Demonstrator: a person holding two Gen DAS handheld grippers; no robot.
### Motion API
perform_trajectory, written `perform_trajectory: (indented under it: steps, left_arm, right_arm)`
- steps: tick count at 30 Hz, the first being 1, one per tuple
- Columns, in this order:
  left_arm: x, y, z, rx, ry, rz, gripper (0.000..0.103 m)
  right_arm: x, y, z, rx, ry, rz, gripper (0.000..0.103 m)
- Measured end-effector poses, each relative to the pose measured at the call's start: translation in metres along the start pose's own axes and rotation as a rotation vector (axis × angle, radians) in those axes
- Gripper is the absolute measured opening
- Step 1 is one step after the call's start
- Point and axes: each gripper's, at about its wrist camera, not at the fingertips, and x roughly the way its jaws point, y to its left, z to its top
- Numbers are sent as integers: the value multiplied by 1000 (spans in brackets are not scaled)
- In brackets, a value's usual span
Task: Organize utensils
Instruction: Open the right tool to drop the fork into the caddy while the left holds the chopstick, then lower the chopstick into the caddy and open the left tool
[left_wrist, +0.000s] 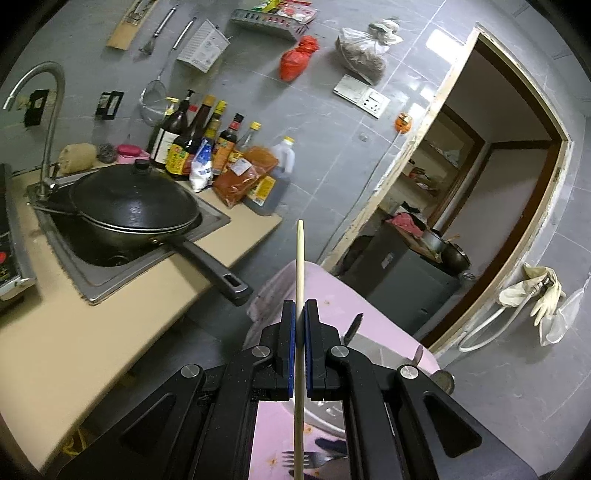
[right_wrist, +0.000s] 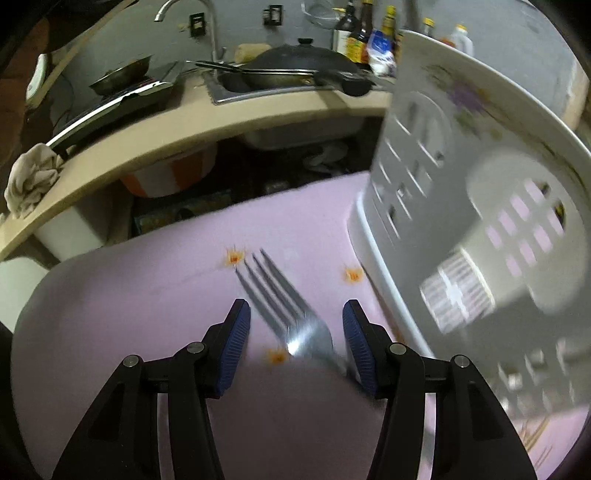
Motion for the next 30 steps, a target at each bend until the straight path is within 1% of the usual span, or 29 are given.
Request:
perform_trajectory:
  steps: [3, 4, 6, 7, 8, 12, 14, 19, 21, 24, 30]
  left_arm:
    - [-2, 2, -1, -3, 3, 6, 2]
    - [-2, 2, -2, -3, 6, 9, 2]
    - [-1, 2, -1, -4, 10, 9, 2]
    - [0, 1, -1, -5, 12, 9, 2]
    - [1, 0, -2, -5, 15, 8, 2]
    - [6, -3, -3, 2, 25, -3, 2]
    - [8, -5, -3, 8, 31, -9, 2]
    - [17, -14, -4, 22, 49, -34, 2]
    - [20, -19, -4, 33, 54, -49, 2]
    - [26, -28, -4, 47, 64, -75, 2]
    - [34, -47, 1, 79, 68, -141, 2]
  right_arm:
    - [8, 1, 7, -17, -17, 10, 46]
    - [8, 1, 8, -14, -20, 14, 43]
    - [10, 4, 11, -5, -27, 14, 21]
    - [9, 5, 11, -3, -30, -11, 16]
    - [8, 7, 11, 6, -36, -39, 7]
    - [-11, 8, 0, 47, -89, -115, 5]
    - [-26, 7, -4, 97, -121, -148, 3]
    - [-71, 1, -6, 255, -226, -193, 0]
    - [-93, -1, -7, 318, -281, -214, 0]
    - [-118, -2, -7, 371, -338, -248, 0]
    - [-164, -12, -4, 464, -449, -277, 0]
